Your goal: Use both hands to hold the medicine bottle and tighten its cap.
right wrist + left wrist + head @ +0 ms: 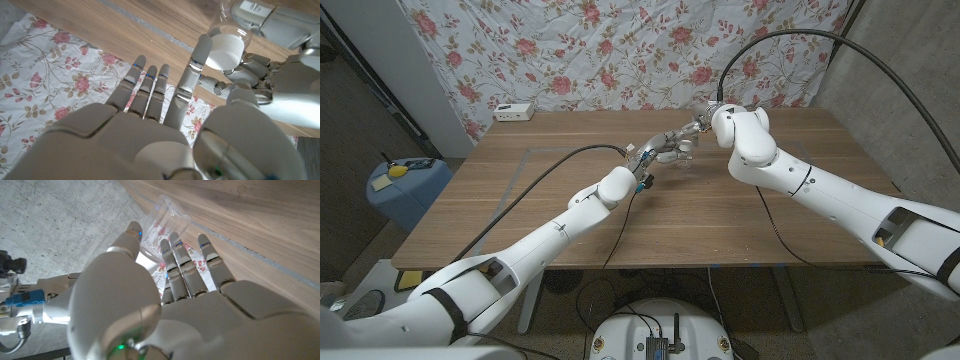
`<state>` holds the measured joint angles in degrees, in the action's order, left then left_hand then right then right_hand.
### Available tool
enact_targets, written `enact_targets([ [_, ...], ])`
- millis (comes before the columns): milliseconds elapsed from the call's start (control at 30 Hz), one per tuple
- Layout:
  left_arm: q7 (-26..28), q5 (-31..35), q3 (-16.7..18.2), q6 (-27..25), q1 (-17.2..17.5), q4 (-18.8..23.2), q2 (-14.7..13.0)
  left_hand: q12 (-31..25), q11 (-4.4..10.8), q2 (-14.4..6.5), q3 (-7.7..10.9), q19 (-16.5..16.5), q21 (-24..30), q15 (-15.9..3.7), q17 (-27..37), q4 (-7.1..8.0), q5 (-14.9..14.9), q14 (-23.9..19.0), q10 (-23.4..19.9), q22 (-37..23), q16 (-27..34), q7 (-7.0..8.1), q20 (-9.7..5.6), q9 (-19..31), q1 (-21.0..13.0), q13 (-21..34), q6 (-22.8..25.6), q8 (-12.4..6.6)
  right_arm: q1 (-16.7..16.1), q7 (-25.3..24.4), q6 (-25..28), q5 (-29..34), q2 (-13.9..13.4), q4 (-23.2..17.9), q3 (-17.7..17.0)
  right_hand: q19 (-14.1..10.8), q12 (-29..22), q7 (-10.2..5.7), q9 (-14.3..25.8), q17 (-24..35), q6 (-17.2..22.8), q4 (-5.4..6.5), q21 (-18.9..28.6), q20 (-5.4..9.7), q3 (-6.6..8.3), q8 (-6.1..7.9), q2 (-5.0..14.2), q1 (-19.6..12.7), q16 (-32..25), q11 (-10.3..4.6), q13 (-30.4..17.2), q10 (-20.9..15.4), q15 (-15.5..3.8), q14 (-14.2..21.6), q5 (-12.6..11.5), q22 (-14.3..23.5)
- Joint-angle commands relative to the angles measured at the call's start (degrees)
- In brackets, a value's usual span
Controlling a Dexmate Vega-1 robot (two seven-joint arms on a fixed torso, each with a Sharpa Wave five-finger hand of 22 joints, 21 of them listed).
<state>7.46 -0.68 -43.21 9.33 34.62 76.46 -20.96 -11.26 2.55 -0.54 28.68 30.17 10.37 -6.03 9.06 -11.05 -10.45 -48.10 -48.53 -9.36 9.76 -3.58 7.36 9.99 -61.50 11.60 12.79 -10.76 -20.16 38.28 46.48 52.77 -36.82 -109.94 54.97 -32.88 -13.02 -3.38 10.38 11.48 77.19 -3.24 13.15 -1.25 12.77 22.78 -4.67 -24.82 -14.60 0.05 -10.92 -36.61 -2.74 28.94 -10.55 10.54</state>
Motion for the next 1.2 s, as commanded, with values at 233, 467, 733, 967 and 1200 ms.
enact_targets([
  [233, -0.16, -0.08, 0.13, 0.45, 0.04, -0.27, -0.10, -0.39, 5.47, -0.83, 2.25, -0.47, 0.17, -2.32, 0.18, 1.99, -0.32, 0.28, -5.89, -0.11, 0.24, 0.22, -0.11, 0.10, -0.38, 0.13, -0.06, 0.10, 1.24, 5.24, -1.38, 0.51, -1.06, -1.64, -0.48, 2.54, 1.83, 0.54, 0.96, 0.14, -7.10, -0.06, -1.22, -1.01, -1.08, -3.46, -0.52, 1.81, 1.90, 2.25, -0.22, 3.15, 1.73, -3.03, -0.41, 0.06],
  [467, 0.02, -0.01, 0.20, 0.28, 0.26, 0.12, -0.24, -0.41, 5.46, -0.77, 2.19, -0.50, 0.16, -2.21, 0.18, 2.02, -0.31, 0.28, -5.93, -0.11, 0.24, 0.23, -0.16, 0.10, -0.30, 0.13, -0.06, 0.10, 1.88, 7.87, -2.21, 0.67, -1.48, -1.87, -0.71, 4.18, 2.58, 0.90, 2.22, 0.28, -12.54, -0.12, -1.70, -1.63, -1.53, -5.06, -0.70, 2.76, 2.83, 2.70, -0.38, 6.34, 2.77, -5.36, -0.71, 0.02],
  [733, 0.50, 0.27, 0.29, 0.74, 0.62, 0.39, -0.41, -0.33, 5.51, -0.71, 2.15, -0.58, 0.14, -2.30, 0.19, 2.01, -0.30, 0.41, -5.72, -0.11, 0.20, 0.21, -0.35, 0.10, -0.28, 0.13, -0.02, 0.09, 1.49, 8.66, -3.21, 0.15, -2.09, -2.45, -1.93, 5.85, 2.81, 1.81, 3.45, 0.26, -19.86, -0.96, -1.91, -2.19, -1.26, -7.05, -0.49, 2.23, 3.27, 3.29, -0.57, 10.00, 4.03, -7.18, -1.17, -0.01],
  [967, 1.28, 0.68, 0.52, 2.33, 0.89, -0.04, -0.47, -0.39, 5.51, -0.70, 2.01, -0.76, 0.09, -2.25, 0.27, 2.01, -0.27, 0.68, -5.88, -0.11, 0.20, 0.26, -0.45, 0.10, -0.29, 0.13, 0.05, 0.06, 0.17, 7.26, -3.98, -2.11, -2.74, -3.43, -4.00, 6.91, 2.76, 2.57, 4.21, 0.28, -26.72, -1.87, -1.90, -2.56, -0.67, -8.97, -0.04, 1.27, 3.38, 4.02, -0.71, 13.09, 4.65, -8.62, -1.20, -0.02],
  [1200, 2.18, 1.18, 0.96, 4.19, 1.30, -0.41, -0.75, -0.35, 5.49, -0.65, 1.89, -0.92, 0.05, -2.33, 0.29, 2.02, -0.24, 0.71, -5.77, -0.12, 0.24, 0.32, -0.50, 0.10, -0.28, 0.13, 0.05, 0.06, -2.23, 3.48, -3.99, -6.43, -3.49, -4.75, -7.17, 7.42, 2.43, 2.56, 4.59, 0.31, -33.38, -2.52, -1.80, -2.97, -0.01, -10.89, 0.77, 0.49, 3.34, 4.39, -0.83, 14.22, 5.38, -9.70, -1.05, -0.06],
])
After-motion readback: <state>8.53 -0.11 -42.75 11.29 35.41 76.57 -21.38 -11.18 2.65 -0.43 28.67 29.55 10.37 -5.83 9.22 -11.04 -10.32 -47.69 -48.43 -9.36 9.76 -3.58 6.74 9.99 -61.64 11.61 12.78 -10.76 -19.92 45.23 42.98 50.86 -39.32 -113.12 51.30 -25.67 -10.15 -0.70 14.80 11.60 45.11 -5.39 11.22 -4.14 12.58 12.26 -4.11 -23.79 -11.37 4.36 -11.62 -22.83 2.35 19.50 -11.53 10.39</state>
